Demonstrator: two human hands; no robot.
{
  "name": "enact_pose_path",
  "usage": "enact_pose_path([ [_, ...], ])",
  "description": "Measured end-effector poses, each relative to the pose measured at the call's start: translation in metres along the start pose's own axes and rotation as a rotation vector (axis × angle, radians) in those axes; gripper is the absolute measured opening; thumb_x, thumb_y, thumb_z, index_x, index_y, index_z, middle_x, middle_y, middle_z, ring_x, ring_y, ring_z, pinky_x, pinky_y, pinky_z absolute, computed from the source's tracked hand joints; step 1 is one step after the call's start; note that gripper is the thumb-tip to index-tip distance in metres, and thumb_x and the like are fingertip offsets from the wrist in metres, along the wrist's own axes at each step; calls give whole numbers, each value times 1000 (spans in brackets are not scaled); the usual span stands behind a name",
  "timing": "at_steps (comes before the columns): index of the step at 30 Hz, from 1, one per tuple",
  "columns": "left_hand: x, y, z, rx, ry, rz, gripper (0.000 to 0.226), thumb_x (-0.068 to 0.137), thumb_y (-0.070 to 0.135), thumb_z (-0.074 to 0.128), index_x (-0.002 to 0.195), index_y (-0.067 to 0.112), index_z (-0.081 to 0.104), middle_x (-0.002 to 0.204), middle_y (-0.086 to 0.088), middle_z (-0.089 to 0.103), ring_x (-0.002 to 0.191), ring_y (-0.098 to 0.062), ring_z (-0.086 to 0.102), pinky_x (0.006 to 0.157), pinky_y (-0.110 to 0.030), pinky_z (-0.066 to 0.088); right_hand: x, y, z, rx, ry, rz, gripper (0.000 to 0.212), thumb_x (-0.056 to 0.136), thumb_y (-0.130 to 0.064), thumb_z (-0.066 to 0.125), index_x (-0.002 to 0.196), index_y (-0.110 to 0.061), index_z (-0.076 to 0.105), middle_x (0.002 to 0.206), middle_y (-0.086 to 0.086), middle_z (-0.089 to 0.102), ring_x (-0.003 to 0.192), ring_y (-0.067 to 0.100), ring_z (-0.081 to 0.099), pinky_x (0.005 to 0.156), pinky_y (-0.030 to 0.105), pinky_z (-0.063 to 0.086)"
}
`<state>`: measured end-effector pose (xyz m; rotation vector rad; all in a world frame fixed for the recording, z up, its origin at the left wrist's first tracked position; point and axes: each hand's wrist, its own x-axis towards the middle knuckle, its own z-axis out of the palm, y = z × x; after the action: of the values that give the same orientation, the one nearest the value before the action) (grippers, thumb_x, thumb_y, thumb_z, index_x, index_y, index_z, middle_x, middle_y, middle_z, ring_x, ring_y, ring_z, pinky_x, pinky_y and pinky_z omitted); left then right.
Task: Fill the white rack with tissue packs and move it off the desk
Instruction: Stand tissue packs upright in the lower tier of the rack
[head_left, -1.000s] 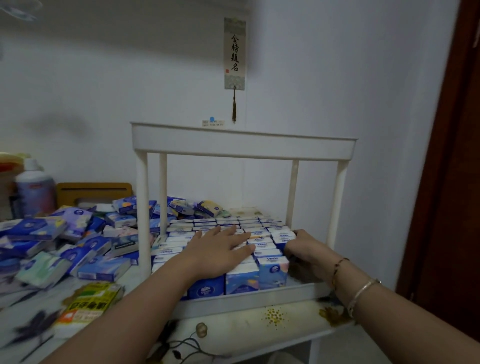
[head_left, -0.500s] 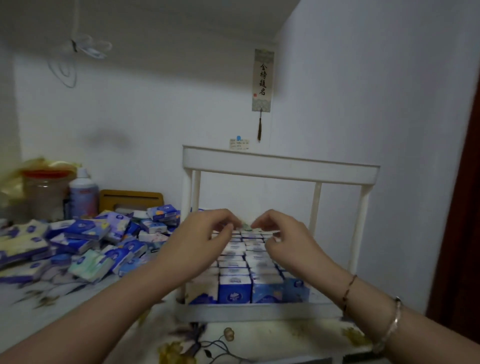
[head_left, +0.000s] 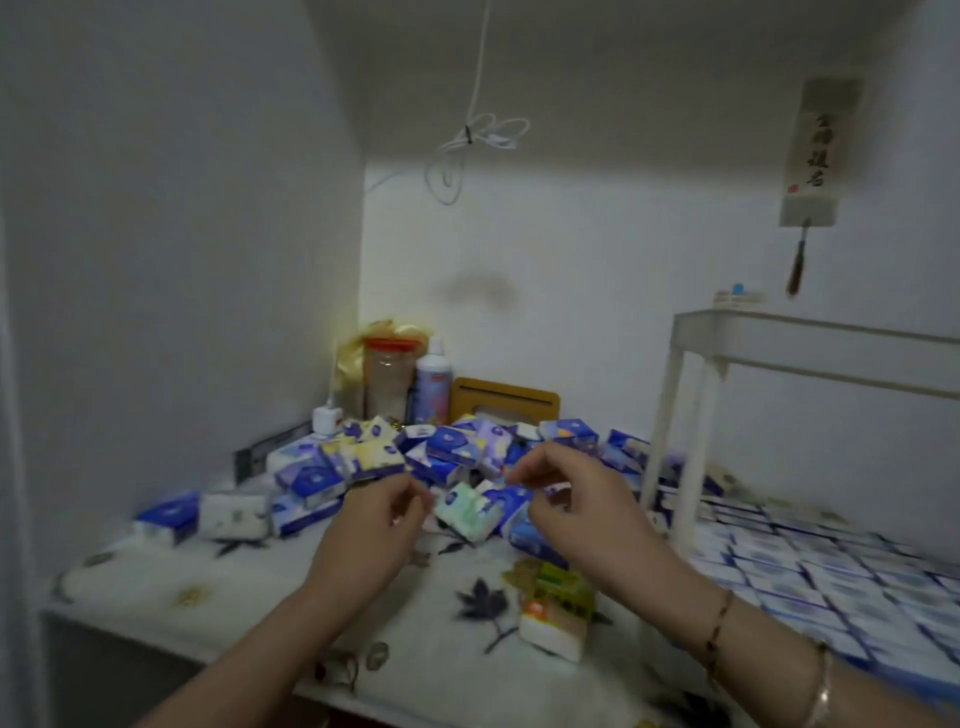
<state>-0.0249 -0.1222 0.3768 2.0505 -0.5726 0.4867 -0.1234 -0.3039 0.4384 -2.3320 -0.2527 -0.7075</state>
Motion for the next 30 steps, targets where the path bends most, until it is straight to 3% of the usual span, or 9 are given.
enact_pose_path([
  [3, 2, -41, -6, 229, 45, -54, 21, 90, 18, 55, 109, 25, 62, 113, 6, 63, 106, -14, 56, 86, -32, 47, 23, 12, 43, -47, -58, 19, 24, 87, -3, 51, 89, -27, 56, 100, -11, 59, 95, 2, 53, 71, 5, 39],
  [7, 16, -66, -6, 370, 175, -42, 44, 88, 22, 55, 131, 19, 48, 133, 0, 50, 123, -21, 41, 101, -35, 38, 53, 29, 91, -78, -88, 81, 20, 90, -7, 52, 99, -24, 54, 114, -3, 51, 111, 11, 46, 87, 21, 38],
  [11, 38, -76, -2, 525, 153, -4, 66, 90, 39, 53, 148, 24, 27, 157, 0, 22, 144, -27, 14, 116, -42, 15, 80, 40, 128, -160, -71, 131, 27, 89, -8, 54, 114, -19, 51, 123, 0, 42, 116, 17, 42, 85, 24, 39],
  [15, 59, -90, 7, 710, 41, -45, 63, 94, 56, 35, 149, 29, 21, 161, 2, 0, 147, -26, -9, 117, -48, -6, 103, 49, 147, -276, 39, 141, 49, 87, -8, 54, 133, -18, 42, 138, 2, 36, 129, 21, 33, 104, 31, 38],
  [19, 64, -93, 10, 792, 36, -47, 43, 95, 49, 39, 131, 26, 35, 158, -2, 18, 147, -24, 5, 115, -51, -9, 124, 58, 142, -457, 137, 164, 57, 85, -12, 52, 139, -22, 35, 143, 6, 32, 130, 28, 27, 106, 37, 32],
  [23, 60, -90, 9, 752, 84, 2, 26, 93, 35, 47, 113, 23, 37, 122, 3, 49, 121, -18, 44, 117, -46, 16, 126, 79, 146, -424, -14, 173, 71, 84, -28, 56, 147, -26, 23, 156, 2, 18, 144, 30, 9, 117, 47, 17],
  [25, 56, -90, 10, 605, 103, 41, 31, 88, 37, 54, 108, 23, 35, 111, 2, 49, 103, -20, 49, 94, -35, 39, 124, 87, 150, -392, -49, 169, 75, 83, -38, 57, 148, -28, 21, 155, 2, 22, 145, 29, 13, 116, 50, 16],
  [27, 50, -86, 12, 343, 137, 49, 45, 82, 37, 61, 117, 24, 35, 113, 5, 49, 98, -18, 52, 73, -32, 44, 124, 91, 154, -411, -24, 131, 77, 80, -52, 56, 146, -30, 23, 152, 0, 30, 142, 27, 22, 115, 51, 21],
  [30, 46, -79, 12, -53, 141, -1, 66, 81, 40, 60, 138, 35, 26, 130, 9, 48, 108, -10, 56, 86, -34, 51, 121, 88, 157, -517, -60, 122, 86, 75, -67, 55, 146, -30, 23, 149, 0, 31, 139, 25, 26, 114, 47, 21],
])
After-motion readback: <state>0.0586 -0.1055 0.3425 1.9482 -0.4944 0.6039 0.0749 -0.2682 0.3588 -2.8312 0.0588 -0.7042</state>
